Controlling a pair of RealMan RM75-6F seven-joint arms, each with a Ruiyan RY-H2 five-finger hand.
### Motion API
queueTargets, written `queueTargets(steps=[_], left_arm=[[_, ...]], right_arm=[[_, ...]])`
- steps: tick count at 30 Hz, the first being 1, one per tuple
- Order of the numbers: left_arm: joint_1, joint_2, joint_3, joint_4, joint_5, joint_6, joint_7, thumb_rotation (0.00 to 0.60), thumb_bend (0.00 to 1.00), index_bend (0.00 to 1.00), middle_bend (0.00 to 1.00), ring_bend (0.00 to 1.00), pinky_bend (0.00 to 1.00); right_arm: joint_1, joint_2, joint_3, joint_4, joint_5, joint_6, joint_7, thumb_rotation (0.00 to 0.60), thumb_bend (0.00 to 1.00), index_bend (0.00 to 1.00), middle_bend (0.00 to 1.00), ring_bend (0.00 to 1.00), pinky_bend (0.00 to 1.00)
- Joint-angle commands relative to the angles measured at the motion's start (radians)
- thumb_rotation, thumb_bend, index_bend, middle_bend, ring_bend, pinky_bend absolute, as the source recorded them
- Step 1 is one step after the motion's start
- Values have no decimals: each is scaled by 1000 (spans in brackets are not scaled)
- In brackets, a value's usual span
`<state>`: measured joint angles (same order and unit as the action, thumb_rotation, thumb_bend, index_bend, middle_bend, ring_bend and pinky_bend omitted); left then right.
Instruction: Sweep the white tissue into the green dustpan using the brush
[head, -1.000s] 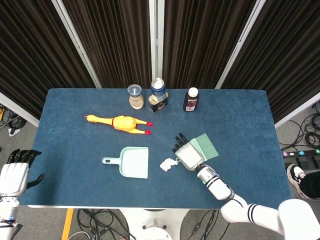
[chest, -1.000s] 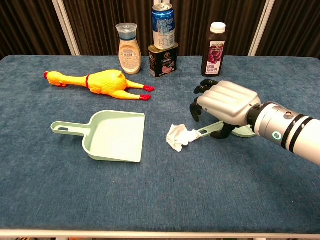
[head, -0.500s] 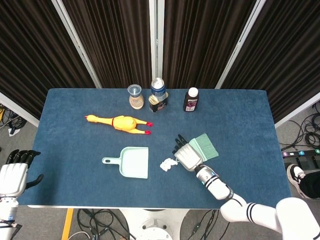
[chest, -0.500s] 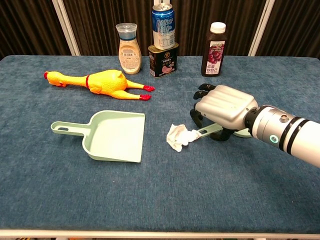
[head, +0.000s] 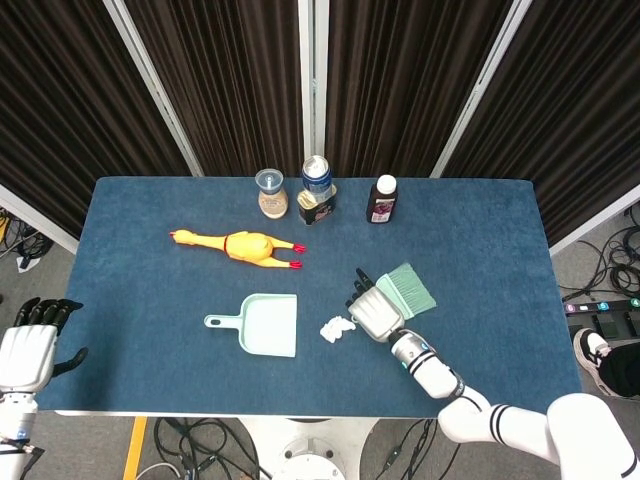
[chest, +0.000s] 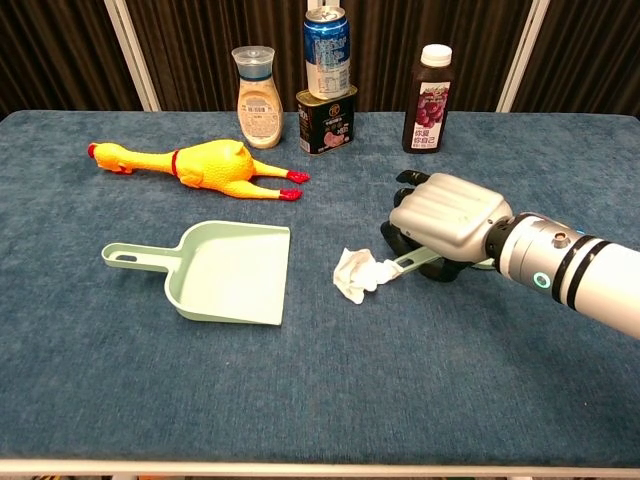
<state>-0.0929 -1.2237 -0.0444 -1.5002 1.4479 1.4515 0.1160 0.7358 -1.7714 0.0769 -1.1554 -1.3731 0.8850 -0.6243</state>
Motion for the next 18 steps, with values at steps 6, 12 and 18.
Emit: queueTargets(steps=[6,12,18], left_arm=[[-76,59,-12,-49,55,-75,-54,600,192,263,227,178,132],[-181,87,-39,-94,87,-181,-52,600,190,268,227,178,132],[-281,52,-68,-107,37,-317,10,600,186,309,263,178,134]], right_arm=[[-43,114,14,-117,-27,98,104,600,404,699,576,285,49],[-72,253,72,-250,-37,166,344,600,416,721,589,294,49],[-78,329,123,-305,-35,188,546,600,421,724,589,294,49]])
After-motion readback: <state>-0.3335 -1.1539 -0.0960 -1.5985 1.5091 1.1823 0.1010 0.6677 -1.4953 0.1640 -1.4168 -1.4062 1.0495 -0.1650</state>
